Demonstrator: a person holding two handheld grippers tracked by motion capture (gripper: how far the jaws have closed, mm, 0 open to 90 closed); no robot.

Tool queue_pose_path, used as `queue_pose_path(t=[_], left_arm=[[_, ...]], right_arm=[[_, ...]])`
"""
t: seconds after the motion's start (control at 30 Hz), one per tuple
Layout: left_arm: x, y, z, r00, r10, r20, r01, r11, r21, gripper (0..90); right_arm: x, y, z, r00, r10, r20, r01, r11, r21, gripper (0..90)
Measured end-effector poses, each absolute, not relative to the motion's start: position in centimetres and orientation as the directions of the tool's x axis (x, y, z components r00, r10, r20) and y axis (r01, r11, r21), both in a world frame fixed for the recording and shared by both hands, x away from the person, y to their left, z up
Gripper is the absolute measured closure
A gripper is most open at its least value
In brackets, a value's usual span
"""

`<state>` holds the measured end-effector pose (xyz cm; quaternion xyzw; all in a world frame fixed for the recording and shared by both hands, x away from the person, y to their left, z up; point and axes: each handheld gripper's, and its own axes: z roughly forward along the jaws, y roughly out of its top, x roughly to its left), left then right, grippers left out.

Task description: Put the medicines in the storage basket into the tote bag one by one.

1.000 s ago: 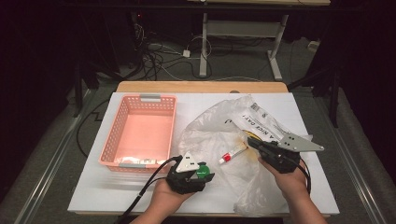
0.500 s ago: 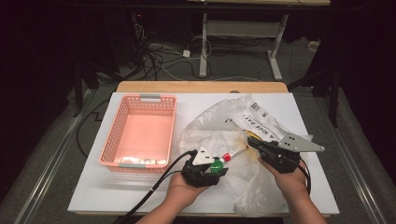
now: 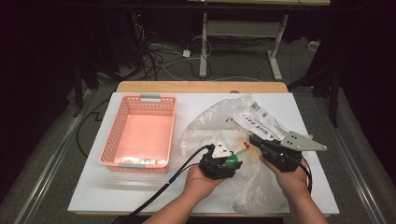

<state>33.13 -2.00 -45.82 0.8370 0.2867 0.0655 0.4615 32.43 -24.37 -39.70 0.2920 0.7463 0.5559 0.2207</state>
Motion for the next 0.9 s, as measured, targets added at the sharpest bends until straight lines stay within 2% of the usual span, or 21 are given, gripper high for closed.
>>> queue_pose_path(t=[0.37,0.9], left_arm=[[34.6,-5.2,-46.9,0.828,0.545,-0.132,0.403,-0.413,0.817,49.6],[35.6,-6.1,-48.3,0.82,0.548,-0.163,0.422,-0.387,0.82,49.3]], right_arm=[[32.4,-25.1,-39.5,-0.723,0.691,0.008,0.191,0.188,0.963,90.0],[32.5,-25.1,-39.5,-0.722,0.692,0.009,0.192,0.188,0.963,90.0]])
